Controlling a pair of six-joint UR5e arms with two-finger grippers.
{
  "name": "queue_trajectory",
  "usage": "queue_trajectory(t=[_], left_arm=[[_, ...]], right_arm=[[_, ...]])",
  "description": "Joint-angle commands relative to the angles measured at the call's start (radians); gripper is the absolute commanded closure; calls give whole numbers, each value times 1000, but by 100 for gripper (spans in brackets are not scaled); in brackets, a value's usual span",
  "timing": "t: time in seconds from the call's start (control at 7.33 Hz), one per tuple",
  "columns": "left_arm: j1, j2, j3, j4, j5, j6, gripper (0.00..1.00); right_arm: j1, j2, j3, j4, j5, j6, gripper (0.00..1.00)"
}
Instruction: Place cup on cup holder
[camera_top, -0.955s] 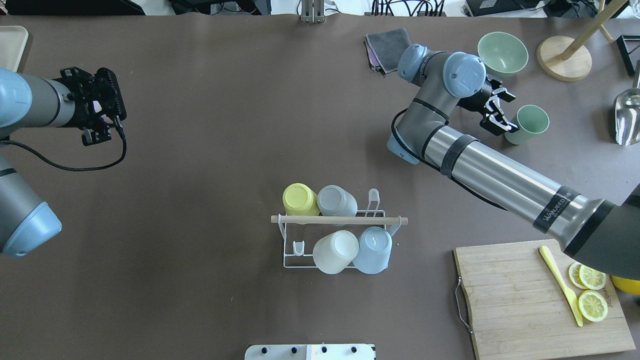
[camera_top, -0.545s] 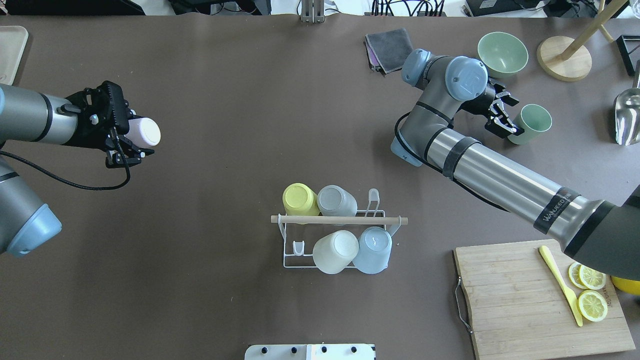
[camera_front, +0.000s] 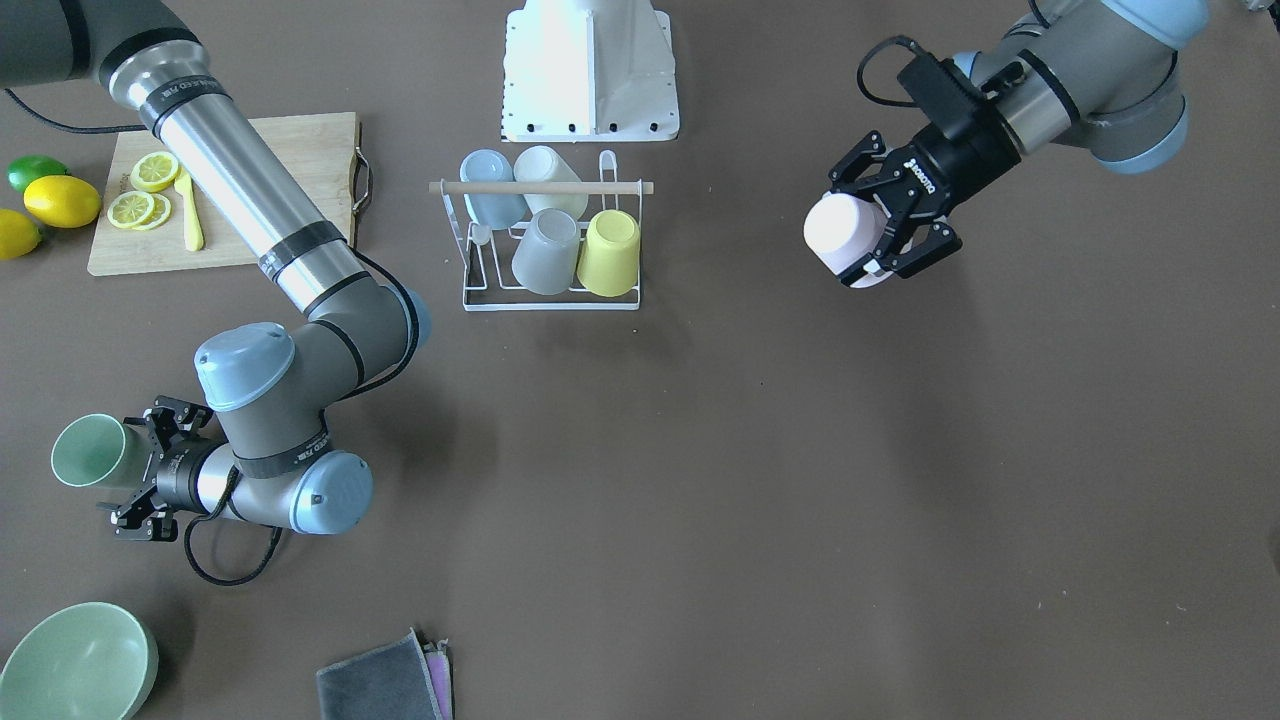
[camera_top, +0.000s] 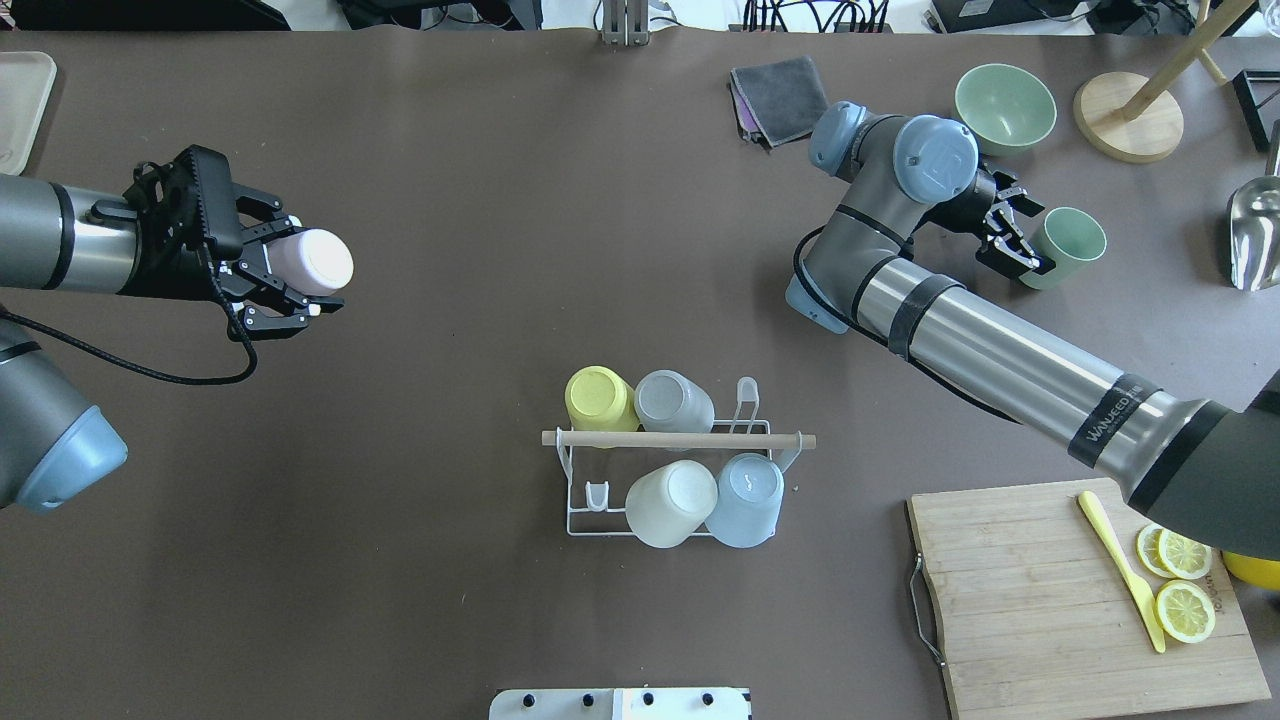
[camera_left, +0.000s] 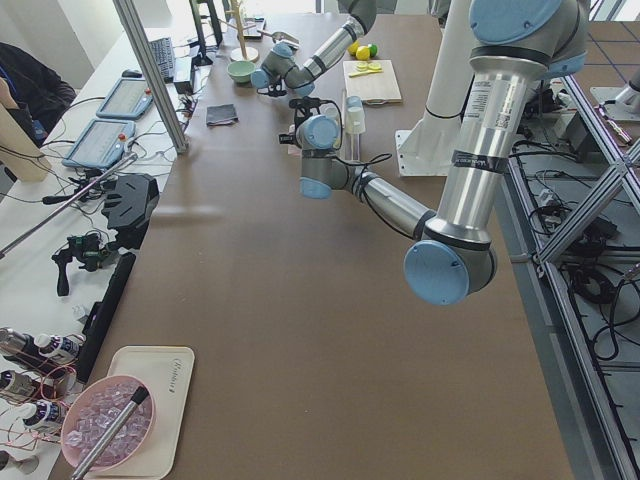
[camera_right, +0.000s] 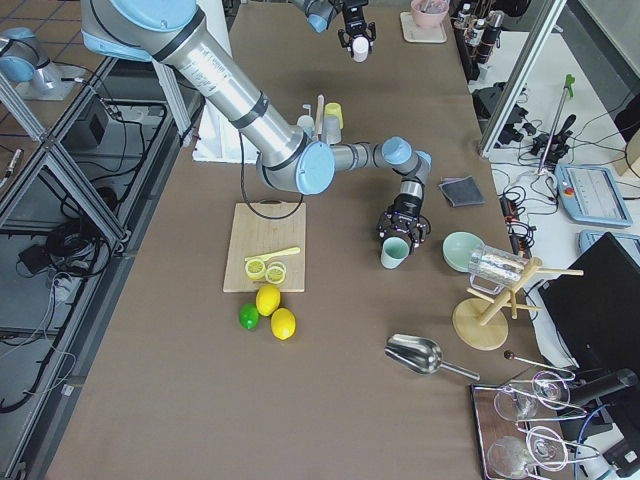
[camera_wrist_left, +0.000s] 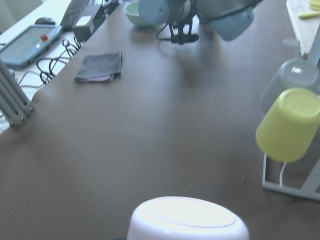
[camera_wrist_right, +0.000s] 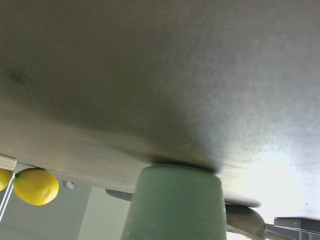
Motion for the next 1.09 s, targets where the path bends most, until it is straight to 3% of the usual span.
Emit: queue_trajectory(t=[0.0,0.27,0.41,0.68,0.95], left_arm=[[95,-74,-4,-182,19,-46,75],[207,-101,13,-320,103,-46,75],[273,-108,34,-403,161,-44,75],[359,-183,140,-544,211,-37,75],[424,-219,246,-614,244,93,74]], right_arm=[[0,1,-2,-27,11,1,1],[2,1,2,-42,9,4,2],[2,1,3,-43,9,5,17],[2,6,12,-55,8,7,34],[2,4,27,-55,-1,8,44]])
